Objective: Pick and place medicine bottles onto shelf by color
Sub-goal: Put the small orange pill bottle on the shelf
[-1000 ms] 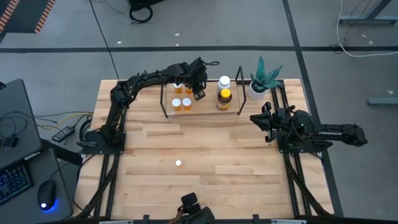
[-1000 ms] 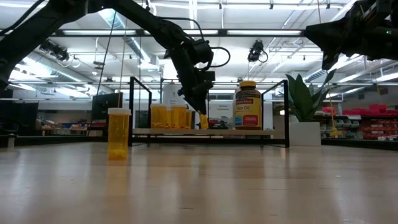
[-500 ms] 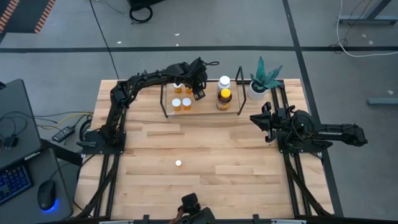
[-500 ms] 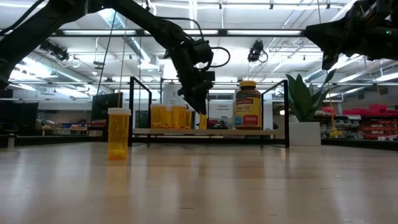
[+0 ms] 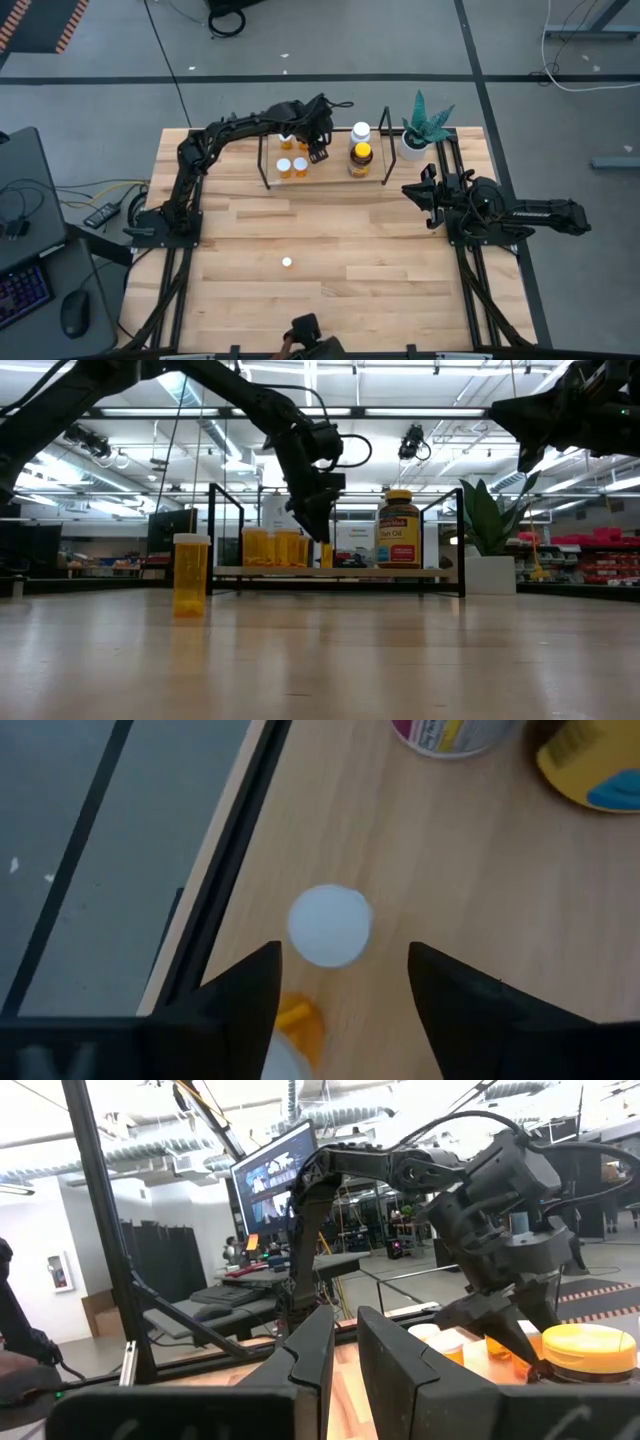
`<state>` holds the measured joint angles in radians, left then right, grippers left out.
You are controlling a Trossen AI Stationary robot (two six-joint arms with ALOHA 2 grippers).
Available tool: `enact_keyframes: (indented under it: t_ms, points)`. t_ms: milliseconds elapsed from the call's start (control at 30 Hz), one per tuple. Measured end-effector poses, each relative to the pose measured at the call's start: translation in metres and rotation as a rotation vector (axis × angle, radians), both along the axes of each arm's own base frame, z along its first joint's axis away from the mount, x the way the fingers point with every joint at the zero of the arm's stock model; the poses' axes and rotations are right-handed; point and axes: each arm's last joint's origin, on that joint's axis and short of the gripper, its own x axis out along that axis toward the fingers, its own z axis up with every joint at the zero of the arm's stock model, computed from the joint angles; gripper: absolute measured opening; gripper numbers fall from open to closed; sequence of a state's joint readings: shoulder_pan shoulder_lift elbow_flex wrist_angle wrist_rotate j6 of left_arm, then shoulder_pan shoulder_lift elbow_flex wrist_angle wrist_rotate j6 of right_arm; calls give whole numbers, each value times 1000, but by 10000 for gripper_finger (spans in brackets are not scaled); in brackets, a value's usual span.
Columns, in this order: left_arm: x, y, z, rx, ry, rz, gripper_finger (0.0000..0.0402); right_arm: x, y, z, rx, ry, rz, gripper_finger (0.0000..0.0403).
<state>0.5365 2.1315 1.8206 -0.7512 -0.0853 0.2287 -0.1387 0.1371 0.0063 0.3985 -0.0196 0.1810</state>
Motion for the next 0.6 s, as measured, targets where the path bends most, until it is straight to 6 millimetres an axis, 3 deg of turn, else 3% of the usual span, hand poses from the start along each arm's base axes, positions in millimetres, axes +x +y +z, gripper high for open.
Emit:
enact_keyframes:
  t_ms: [133,367,500,600]
  points:
    - [2,-3,10,-3,9,-11,254,0,0,0,0,0,0,57]
    - [3,-20,47,-25,55,-50,292,0,0,0,0,0,0,57]
    - [0,-45,66,-130,135,-62,294,0,0,0,0,0,0,57]
    - [-3,-76,70,-278,216,-105,289,0,0,0,0,0,0,57]
